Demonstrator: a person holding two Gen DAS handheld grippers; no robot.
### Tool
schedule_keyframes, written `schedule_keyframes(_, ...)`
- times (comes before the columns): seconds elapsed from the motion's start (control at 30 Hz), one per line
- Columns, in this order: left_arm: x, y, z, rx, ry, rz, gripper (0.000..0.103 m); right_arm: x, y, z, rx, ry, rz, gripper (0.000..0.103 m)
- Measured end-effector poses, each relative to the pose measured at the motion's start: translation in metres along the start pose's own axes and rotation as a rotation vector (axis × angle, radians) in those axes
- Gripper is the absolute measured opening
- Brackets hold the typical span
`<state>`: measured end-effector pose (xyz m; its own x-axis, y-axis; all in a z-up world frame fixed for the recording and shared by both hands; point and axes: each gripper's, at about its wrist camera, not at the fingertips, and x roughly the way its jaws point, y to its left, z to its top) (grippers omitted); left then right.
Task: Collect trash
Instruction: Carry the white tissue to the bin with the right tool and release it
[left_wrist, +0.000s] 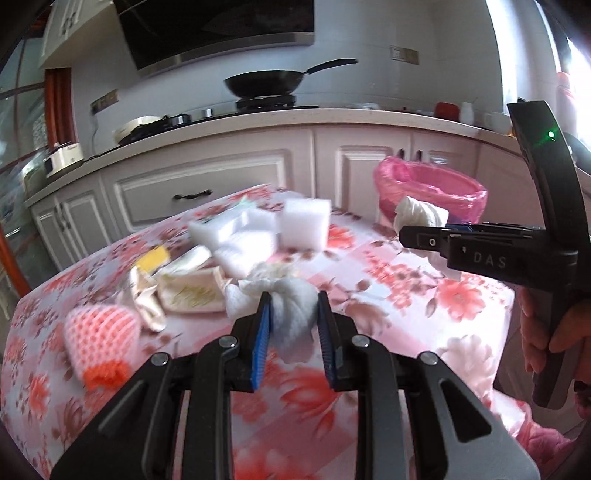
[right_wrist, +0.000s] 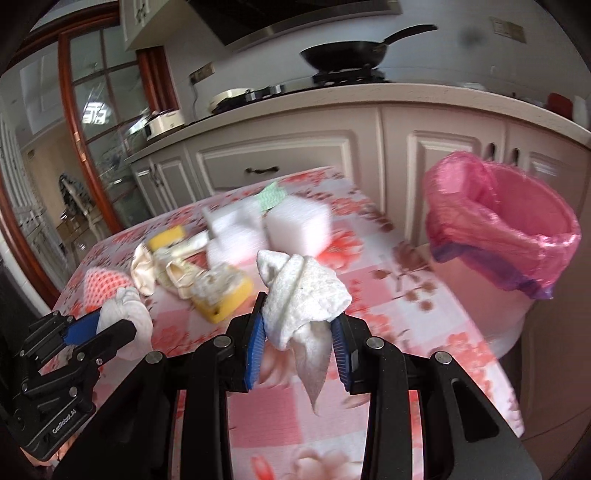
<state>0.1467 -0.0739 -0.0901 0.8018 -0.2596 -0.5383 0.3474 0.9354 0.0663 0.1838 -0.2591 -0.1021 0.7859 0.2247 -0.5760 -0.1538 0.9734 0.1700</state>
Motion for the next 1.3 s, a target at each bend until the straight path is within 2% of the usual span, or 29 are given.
schedule_keyframes(0.37, 0.049, -0.051, 0.059, 0.035, -0.037, -0.139, 0.024, -0.012, -0.080, 0.032, 0.092, -0.071, -0.151, 0.033)
schedule_keyframes(0.63, 0.084, -0.078, 0.102, 0.015, -0.061, -0.213, 0.024, -0.005, -0.128, 0.057, 0.090, -0.084, -0.249, 0.033)
schedule_keyframes(0.97, 0.129, -0.127, 0.163, 0.052, -0.099, -0.285, 0.024, 0.007, -0.185, 0.089, 0.094, -0.088, -0.318, 0.033)
schedule_keyframes(1.3, 0.199, -0.161, 0.203, 0.038, -0.043, -0.314, 0.024, 0.023, -0.227, 0.102, 0.102, -0.054, -0.338, 0.033)
